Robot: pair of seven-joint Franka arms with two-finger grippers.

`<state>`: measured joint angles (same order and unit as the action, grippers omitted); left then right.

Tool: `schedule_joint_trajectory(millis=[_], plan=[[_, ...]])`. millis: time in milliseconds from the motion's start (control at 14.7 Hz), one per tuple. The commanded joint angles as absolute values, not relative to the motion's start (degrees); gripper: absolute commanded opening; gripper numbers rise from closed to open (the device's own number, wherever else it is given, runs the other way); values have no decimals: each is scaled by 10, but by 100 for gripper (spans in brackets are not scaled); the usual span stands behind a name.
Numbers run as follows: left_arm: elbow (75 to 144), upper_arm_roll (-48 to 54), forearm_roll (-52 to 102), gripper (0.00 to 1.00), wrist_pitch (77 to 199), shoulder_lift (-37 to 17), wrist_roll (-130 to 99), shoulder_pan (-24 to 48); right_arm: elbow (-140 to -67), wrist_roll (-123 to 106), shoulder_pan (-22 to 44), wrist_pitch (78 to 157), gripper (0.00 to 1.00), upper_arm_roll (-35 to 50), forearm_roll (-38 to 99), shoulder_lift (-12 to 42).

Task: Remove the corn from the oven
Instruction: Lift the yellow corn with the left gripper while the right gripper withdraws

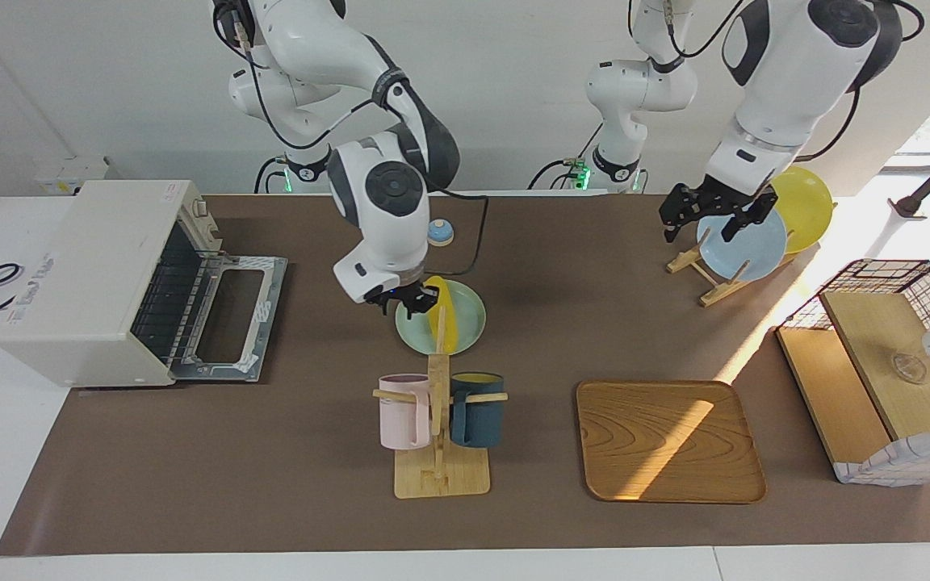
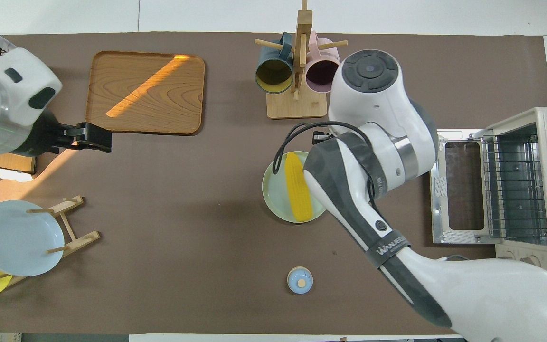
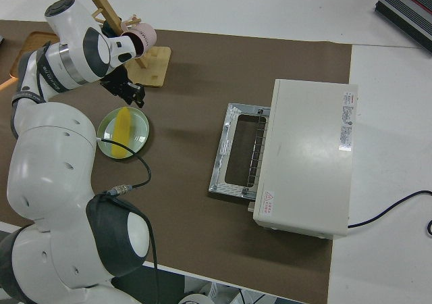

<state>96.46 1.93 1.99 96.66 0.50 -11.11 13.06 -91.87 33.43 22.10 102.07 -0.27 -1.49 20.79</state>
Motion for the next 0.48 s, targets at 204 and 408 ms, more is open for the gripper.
schedule_joint_trajectory(millis=[204, 408], plan=[[987, 15, 57, 100, 1062, -67, -211, 263, -1106, 289, 150, 1103, 43, 4, -57, 137], [989, 15, 70, 100, 1145, -128, -276, 332, -1147, 251, 111, 1131, 30, 4, -90, 126]])
